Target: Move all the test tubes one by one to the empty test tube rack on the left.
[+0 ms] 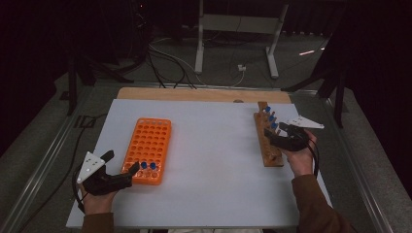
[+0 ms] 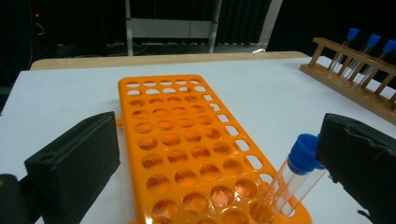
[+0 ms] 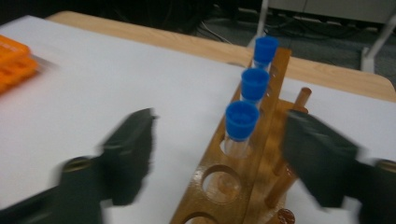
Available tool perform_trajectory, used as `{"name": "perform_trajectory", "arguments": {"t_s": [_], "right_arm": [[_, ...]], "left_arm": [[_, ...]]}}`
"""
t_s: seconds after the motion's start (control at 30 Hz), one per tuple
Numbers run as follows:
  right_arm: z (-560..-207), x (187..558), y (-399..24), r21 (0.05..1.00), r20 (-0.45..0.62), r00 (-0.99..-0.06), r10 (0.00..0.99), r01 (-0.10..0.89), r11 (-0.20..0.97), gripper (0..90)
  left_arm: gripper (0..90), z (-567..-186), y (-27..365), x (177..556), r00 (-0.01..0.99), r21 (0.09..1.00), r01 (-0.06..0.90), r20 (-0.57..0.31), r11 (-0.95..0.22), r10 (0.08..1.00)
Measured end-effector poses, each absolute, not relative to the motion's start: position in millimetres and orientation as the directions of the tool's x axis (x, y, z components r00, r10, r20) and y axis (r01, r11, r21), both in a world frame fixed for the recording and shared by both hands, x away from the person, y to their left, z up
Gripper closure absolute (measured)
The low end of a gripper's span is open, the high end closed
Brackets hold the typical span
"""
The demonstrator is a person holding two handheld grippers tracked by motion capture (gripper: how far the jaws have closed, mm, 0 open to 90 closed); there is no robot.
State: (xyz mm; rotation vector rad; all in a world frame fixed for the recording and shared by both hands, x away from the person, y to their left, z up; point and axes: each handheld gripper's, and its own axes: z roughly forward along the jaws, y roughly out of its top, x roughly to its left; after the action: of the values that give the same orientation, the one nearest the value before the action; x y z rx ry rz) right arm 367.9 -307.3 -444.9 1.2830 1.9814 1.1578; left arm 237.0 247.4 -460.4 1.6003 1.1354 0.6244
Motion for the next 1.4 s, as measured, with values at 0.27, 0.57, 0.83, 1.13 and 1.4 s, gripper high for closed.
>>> {"name": "perform_trajectory", "arguments": {"t_s": [0.27,0.57,0.83,1.13,1.4], "right_arm": [[-455.4,380.6,-306.7,0.846,0.004,-0.405,0.914,0.489,0.213,71.4],[-459.1,387.3,-301.0,0.844,-0.013,-0.370,0.929,0.493,0.209,76.3],[-460.0,389.2,-298.8,0.843,-0.027,-0.351,0.936,0.496,0.210,76.1],[-454.5,385.0,-301.9,0.857,-0.016,-0.336,0.942,0.481,0.186,77.1],[-442.9,379.6,-306.0,0.875,-0.003,-0.346,0.938,0.453,0.170,77.1]], "left_arm": [[0.9,-462.0,246.3,237.8,0.424,0.930,0.366,-0.145,-0.023,0.894],[0.9,-463.0,244.8,238.6,0.432,0.928,0.371,-0.149,-0.025,0.890],[0.9,-464.0,244.3,238.9,0.432,0.927,0.375,-0.149,-0.027,0.890],[0.9,-464.6,244.6,239.0,0.434,0.925,0.379,-0.146,-0.033,0.889],[0.9,-464.7,243.6,238.8,0.437,0.924,0.380,-0.151,-0.030,0.887]]}}
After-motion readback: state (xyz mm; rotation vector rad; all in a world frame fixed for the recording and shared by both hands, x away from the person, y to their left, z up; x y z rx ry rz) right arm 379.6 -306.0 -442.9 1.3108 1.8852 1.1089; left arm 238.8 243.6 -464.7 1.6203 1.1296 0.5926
